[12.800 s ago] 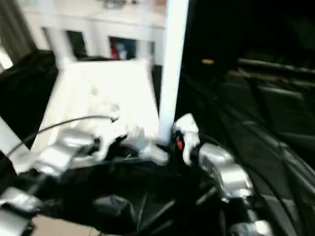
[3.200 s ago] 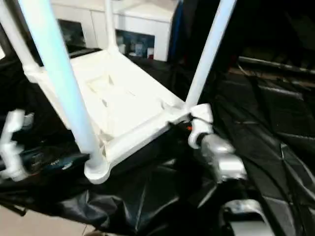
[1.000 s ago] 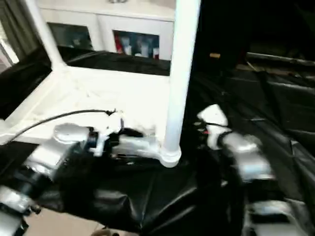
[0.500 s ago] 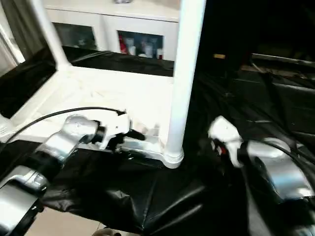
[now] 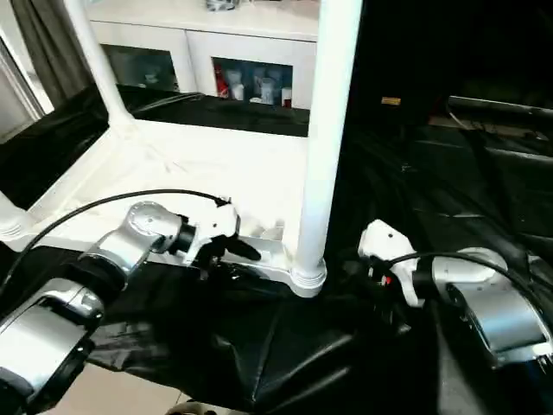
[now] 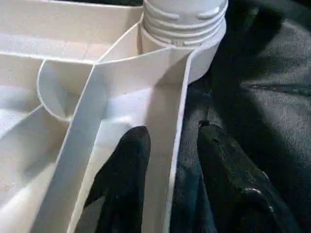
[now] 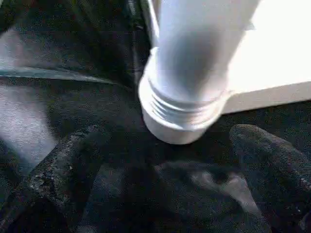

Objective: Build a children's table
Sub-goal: Rotate leg to tighten

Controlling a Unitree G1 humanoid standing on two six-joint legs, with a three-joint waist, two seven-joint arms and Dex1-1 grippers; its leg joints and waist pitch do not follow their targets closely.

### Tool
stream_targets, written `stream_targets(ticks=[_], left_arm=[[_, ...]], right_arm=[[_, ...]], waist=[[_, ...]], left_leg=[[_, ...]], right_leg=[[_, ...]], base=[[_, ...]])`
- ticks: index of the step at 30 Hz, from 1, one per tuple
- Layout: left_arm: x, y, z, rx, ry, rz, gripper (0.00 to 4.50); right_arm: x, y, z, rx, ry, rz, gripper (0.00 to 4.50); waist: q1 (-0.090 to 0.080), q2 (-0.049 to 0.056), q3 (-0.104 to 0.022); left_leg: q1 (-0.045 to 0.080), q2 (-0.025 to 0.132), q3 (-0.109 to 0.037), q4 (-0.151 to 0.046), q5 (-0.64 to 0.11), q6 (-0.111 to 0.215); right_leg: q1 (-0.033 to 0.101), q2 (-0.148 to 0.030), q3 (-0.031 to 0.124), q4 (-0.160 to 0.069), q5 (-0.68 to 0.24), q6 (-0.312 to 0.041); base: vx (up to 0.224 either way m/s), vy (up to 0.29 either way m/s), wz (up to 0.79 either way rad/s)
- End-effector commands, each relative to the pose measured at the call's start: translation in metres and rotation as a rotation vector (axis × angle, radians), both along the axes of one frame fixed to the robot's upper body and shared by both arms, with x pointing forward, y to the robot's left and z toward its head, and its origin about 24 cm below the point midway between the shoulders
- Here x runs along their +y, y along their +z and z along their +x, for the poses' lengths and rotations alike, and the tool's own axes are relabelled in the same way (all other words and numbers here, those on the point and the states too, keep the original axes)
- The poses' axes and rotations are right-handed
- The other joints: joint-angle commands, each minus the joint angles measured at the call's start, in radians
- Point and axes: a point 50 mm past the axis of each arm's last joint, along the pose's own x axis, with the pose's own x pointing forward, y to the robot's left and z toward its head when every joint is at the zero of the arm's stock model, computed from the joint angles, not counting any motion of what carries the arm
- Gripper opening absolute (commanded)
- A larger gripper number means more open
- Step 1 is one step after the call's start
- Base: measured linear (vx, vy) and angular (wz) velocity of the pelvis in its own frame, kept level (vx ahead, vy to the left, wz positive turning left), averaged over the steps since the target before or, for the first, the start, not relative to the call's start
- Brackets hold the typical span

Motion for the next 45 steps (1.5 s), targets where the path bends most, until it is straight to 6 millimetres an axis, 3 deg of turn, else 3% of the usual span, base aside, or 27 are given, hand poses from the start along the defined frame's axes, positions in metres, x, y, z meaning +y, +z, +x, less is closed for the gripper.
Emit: stream_targets(ticks=[1,3,11,13,15,21,24,26,28,29,30,31,32,33,34,35,36,38,39,45], left_arm=[[0.0,0.005,0.004,-0.032,0.0,0.018,1.51],[-0.002,0.004,0.006,-0.049,0.008,0.031,1.2],[-0.004,0.0,0.006,-0.055,0.001,0.071,0.73],[-0.004,-0.001,0.006,-0.057,-0.002,0.083,0.37],[-0.005,-0.001,0.006,-0.055,0.002,0.08,0.35],[-0.009,0.0,0.007,0.028,0.064,-0.013,0.04],[-0.001,-0.006,0.006,0.091,0.134,-0.013,0.04],[0.006,-0.012,0.003,0.104,0.17,-0.017,0.04],[0.012,-0.017,0.001,0.111,0.194,-0.019,0.04],[0.015,-0.019,-0.001,0.113,0.204,-0.019,0.04],[0.018,-0.022,-0.003,0.116,0.218,-0.018,0.04],[0.023,-0.026,-0.007,0.119,0.243,-0.021,0.04],[0.024,-0.028,-0.01,0.116,0.248,-0.031,0.04],[0.025,-0.029,-0.014,0.113,0.244,-0.048,0.04],[0.025,-0.029,-0.016,0.111,0.24,-0.059,0.04],[0.025,-0.029,-0.016,0.111,0.24,-0.059,0.04],[0.026,-0.03,-0.022,0.103,0.229,-0.068,0.04],[0.027,-0.031,-0.028,0.097,0.22,-0.052,0.04],[0.027,-0.032,-0.03,0.092,0.211,-0.05,0.04],[0.02,-0.031,-0.034,0.125,0.233,-0.054,0.04]], right_arm=[[0.003,0.002,-0.003,0.004,0.021,-0.004,4.5],[0.003,0.002,-0.004,0.006,0.021,-0.005,4.5],[0.004,0.0,-0.007,0.009,0.02,-0.012,4.5],[0.004,0.001,-0.007,0.008,0.018,-0.011,4.5],[0.004,0.001,-0.008,0.007,0.016,-0.011,4.5],[0.004,0.0,-0.005,-0.017,-0.008,-0.012,4.5],[0.004,-0.002,0.001,-0.053,-0.053,-0.013,4.5],[0.005,-0.004,0.004,-0.067,-0.075,-0.002,4.5],[0.007,-0.006,0.005,-0.071,-0.087,0.005,4.5],[0.008,-0.007,0.005,-0.075,-0.093,0.007,4.5],[0.009,-0.008,0.007,-0.083,-0.104,0.013,4.5],[0.011,-0.01,0.01,-0.102,-0.131,0.026,4.5],[0.013,-0.01,0.011,-0.109,-0.145,0.038,4.5],[0.016,-0.011,0.012,-0.118,-0.155,0.052,4.5],[0.017,-0.011,0.013,-0.123,-0.158,0.061,4.5],[0.017,-0.011,0.013,-0.123,-0.158,0.061,4.5],[0.02,-0.013,0.015,-0.133,-0.181,0.086,4.5],[0.023,-0.015,0.017,-0.13,-0.206,0.124,4.5],[0.026,-0.014,0.018,-0.126,-0.218,0.155,4.5],[0.039,-0.013,0.023,-0.136,-0.208,0.219,4.5]], waist=[[0.006,-0.009,-0.072],[0.011,-0.005,-0.071],[0.011,0.0,-0.072],[0.011,0.003,-0.072],[0.01,0.002,-0.072],[0.006,0.001,-0.076],[0.002,-0.006,-0.076],[-0.005,-0.004,-0.074],[-0.013,-0.019,-0.073],[-0.019,-0.01,-0.071],[-0.02,-0.009,-0.07],[-0.023,-0.036,-0.07],[-0.022,-0.027,-0.071],[-0.036,-0.034,-0.066],[-0.041,-0.027,-0.065],[-0.042,-0.026,-0.065],[-0.045,-0.04,-0.066],[-0.049,-0.034,-0.064],[-0.051,-0.039,-0.063],[-0.057,-0.043,-0.061]], left_leg=[[0.002,0.016,-0.007,-0.051,-0.142,0.064],[0.001,0.015,-0.007,-0.051,-0.145,0.062],[-0.002,0.013,-0.009,-0.05,-0.145,0.063],[-0.001,0.013,-0.009,-0.051,-0.15,0.063],[-0.003,0.012,-0.009,-0.051,-0.149,0.065],[-0.004,0.013,-0.009,-0.049,-0.123,0.074],[-0.007,0.012,-0.007,-0.049,-0.112,0.076],[-0.008,0.012,-0.008,-0.05,-0.117,0.076],[-0.008,0.01,-0.006,-0.052,-0.117,0.083],[-0.008,0.014,-0.008,-0.054,-0.124,0.083],[-0.006,0.012,-0.006,-0.054,-0.131,0.084],[-0.009,0.014,-0.006,-0.056,-0.119,0.084],[-0.009,0.02,-0.01,-0.06,-0.116,0.078],[-0.008,0.019,-0.006,-0.062,-0.131,0.079],[-0.005,0.02,-0.006,-0.064,-0.14,0.074],[-0.005,0.018,-0.004,-0.063,-0.143,0.075],[-0.004,0.021,-0.005,-0.066,-0.14,0.074],[-0.004,0.021,-0.004,-0.067,-0.143,0.073],[-0.003,0.02,-0.003,-0.068,-0.144,0.074],[-0.002,0.02,-0.001,-0.07,-0.135,0.072]], right_leg=[[0.065,-0.075,0.045,-0.092,-0.192,-0.156],[0.064,-0.074,0.044,-0.092,-0.198,-0.153],[0.065,-0.074,0.042,-0.097,-0.224,-0.139],[0.065,-0.075,0.042,-0.098,-0.242,-0.133],[0.065,-0.074,0.042,-0.101,-0.249,-0.128],[0.066,-0.075,0.04,-0.093,-0.195,-0.147],[0.066,-0.076,0.04,-0.091,-0.187,-0.153],[0.065,-0.078,0.039,-0.091,-0.197,-0.159],[0.066,-0.076,0.038,-0.094,-0.213,-0.154],[0.063,-0.08,0.038,-0.096,-0.242,-0.149],[0.061,-0.078,0.038,-0.1,-0.26,-0.143],[0.065,-0.081,0.039,-0.093,-0.265,-0.135],[0.063,-0.088,0.04,-0.088,-0.266,-0.136],[0.057,-0.085,0.039,-0.098,-0.294,-0.132],[0.054,-0.084,0.04,-0.098,-0.309,-0.132],[0.054,-0.083,0.041,-0.101,-0.32,-0.127],[0.056,-0.086,0.042,-0.097,-0.328,-0.12],[0.051,-0.085,0.044,-0.1,-0.333,-0.113],[0.05,-0.086,0.045,-0.099,-0.343,-0.109],[0.048,-0.084,0.048,-0.098,-0.327,-0.109]], base=[[0.0,0.0,0.0],[0.0,0.0,0.0],[0.0,0.0,0.0],[0.0,0.0,0.0],[0.0,0.0,0.0],[0.0,0.0,0.0],[0.0,0.0,0.0],[0.0,0.0,0.0],[0.0,0.0,0.0],[0.0,0.0,0.0],[0.0,0.0,0.0],[0.0,0.0,0.0],[0.0,0.0,0.0],[0.0,0.0,0.0],[0.0,0.0,0.0],[0.0,0.0,0.0],[0.0,0.0,0.0],[0.0,0.0,0.0],[0.0,0.0,0.0],[0.0,0.0,0.0]])
